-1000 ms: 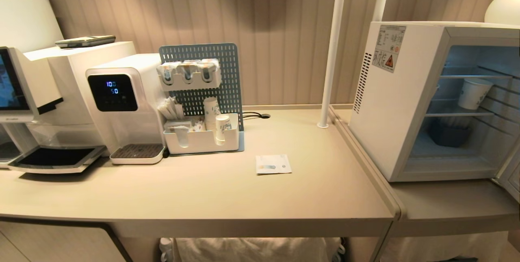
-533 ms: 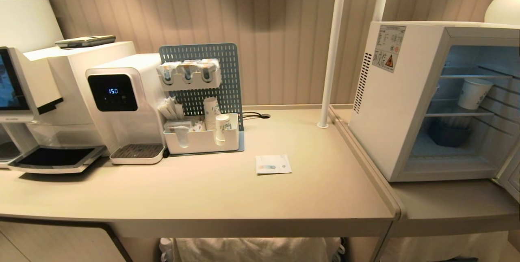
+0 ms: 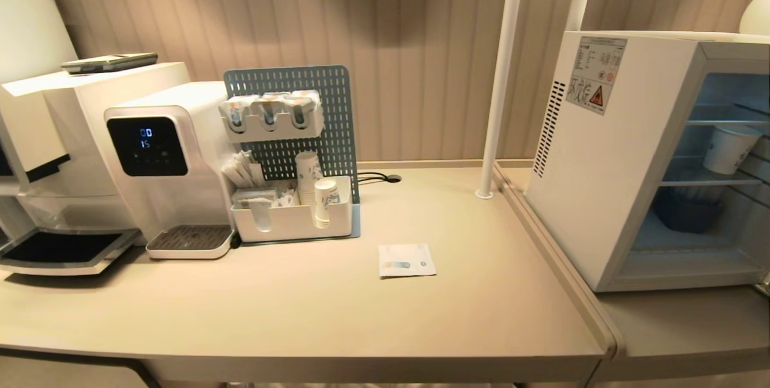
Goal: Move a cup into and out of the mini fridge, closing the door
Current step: Put the yoghurt in the freezer
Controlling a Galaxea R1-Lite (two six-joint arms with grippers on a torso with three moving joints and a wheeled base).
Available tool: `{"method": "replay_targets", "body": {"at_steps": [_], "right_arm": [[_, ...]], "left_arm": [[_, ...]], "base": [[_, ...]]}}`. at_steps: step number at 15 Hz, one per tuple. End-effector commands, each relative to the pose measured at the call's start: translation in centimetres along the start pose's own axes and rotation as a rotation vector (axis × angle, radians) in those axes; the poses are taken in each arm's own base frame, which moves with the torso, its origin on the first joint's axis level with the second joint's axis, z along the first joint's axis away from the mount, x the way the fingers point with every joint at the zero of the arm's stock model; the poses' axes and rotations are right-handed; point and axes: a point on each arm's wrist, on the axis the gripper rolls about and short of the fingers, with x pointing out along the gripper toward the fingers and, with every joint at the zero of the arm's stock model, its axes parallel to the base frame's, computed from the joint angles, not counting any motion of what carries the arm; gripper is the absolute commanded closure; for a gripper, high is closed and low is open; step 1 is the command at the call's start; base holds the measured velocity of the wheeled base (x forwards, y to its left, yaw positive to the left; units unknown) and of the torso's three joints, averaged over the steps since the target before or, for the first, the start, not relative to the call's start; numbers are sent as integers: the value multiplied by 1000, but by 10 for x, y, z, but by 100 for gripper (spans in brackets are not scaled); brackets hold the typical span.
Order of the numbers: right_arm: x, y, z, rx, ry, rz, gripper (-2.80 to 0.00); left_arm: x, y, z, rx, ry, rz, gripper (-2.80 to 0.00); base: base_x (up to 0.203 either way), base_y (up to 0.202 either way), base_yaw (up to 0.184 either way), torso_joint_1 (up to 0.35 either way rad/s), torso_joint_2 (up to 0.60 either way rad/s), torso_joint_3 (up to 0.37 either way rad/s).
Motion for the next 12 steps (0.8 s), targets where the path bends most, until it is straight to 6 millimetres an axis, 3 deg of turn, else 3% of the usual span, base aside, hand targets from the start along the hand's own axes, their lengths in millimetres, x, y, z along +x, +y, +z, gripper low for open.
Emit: {"method": "replay_targets", "body": {"at_steps": [1,8,12], "right_arm": [[0,0,0,0,-1,0,0],[0,0,0,0,-1,1,0],[0,0,0,0,-1,1,0]], "left_arm": [[0,0,0,0,1,0,0],[0,0,0,1,1,0,0],[0,0,0,0,1,0,0]], "base": [[0,0,0,0,0,0],[0,0,0,0,0,0],[-1,-149,4,1,4,3]]}}
